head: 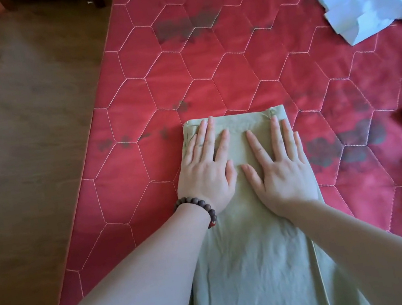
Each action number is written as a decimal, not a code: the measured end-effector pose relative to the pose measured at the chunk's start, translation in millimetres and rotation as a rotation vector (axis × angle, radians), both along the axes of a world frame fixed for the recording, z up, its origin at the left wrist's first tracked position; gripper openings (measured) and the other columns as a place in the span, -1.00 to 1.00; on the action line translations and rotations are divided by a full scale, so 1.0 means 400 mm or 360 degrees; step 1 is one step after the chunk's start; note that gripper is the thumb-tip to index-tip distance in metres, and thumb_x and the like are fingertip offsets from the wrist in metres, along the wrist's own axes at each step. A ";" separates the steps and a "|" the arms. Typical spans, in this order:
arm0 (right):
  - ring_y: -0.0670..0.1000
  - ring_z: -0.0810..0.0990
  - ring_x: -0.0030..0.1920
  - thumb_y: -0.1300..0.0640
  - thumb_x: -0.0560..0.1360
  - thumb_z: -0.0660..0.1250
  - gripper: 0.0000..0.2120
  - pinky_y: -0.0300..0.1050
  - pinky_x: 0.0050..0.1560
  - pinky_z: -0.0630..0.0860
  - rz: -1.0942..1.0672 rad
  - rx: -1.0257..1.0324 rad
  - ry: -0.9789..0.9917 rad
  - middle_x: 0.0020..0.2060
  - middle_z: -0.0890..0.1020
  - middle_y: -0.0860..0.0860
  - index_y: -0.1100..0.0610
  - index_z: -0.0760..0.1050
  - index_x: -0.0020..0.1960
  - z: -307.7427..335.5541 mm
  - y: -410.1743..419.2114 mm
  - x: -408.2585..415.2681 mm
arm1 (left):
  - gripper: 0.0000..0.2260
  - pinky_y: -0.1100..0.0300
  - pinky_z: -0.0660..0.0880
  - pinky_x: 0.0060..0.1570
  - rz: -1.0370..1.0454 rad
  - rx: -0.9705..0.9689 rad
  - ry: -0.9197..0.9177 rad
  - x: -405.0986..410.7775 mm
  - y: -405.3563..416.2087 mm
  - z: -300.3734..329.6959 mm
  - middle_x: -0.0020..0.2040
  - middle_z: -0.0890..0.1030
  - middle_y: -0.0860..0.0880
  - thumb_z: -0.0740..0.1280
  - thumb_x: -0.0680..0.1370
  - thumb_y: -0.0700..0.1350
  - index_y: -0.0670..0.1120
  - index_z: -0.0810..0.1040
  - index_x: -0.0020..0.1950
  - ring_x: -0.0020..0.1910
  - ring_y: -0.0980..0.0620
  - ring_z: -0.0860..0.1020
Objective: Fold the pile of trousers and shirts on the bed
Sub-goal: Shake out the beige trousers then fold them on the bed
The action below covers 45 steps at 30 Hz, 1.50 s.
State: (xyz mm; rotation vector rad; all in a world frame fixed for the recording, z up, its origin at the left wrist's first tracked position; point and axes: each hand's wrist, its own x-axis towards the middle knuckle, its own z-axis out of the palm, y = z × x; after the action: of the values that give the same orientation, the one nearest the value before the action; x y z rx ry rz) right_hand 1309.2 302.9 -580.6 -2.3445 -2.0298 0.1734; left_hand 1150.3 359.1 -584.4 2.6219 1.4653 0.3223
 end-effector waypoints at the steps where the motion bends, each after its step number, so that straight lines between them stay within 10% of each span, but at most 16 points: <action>1: 0.14 -0.22 0.55 -0.30 0.57 -0.12 -0.38 0.09 0.54 -0.15 -0.0004 -0.0002 0.0000 0.56 -0.14 0.17 -0.10 -0.01 0.57 -0.001 0.000 0.000 | -0.49 -0.01 -0.03 0.53 0.0011 0.0002 -0.0006 0.000 0.001 -0.001 0.56 0.08 -0.22 0.10 0.57 -0.04 -0.12 0.27 0.52 0.57 -0.11 -0.01; 19: 0.09 -0.27 0.54 -0.09 0.63 -0.19 -0.45 0.04 0.50 -0.36 -0.0086 -0.0144 -0.0115 0.56 -0.16 0.15 0.05 -0.13 0.58 0.013 -0.009 -0.062 | -0.49 0.05 -0.17 0.52 -0.0018 -0.0119 0.0255 -0.007 -0.045 0.010 0.59 0.02 -0.12 -0.01 0.66 0.05 -0.08 0.03 0.59 0.57 -0.03 -0.05; 45: 0.05 -0.26 0.55 -0.12 0.59 -0.23 -0.45 0.14 0.50 -0.29 -0.0030 -0.0320 0.0112 0.57 -0.12 0.05 -0.11 -0.13 0.57 0.019 -0.803 -0.307 | -0.43 -0.23 -0.14 0.48 -0.0088 -0.0370 0.0595 -0.243 -0.844 0.033 0.59 -0.12 -0.13 -0.15 0.59 0.12 0.02 -0.09 0.60 0.55 -0.22 -0.19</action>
State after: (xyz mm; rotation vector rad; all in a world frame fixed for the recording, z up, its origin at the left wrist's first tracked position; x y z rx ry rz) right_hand 1186.4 -18.4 -573.0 -2.4299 -2.0443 0.4741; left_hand 1053.1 21.3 -571.1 2.6184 1.4191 -0.3432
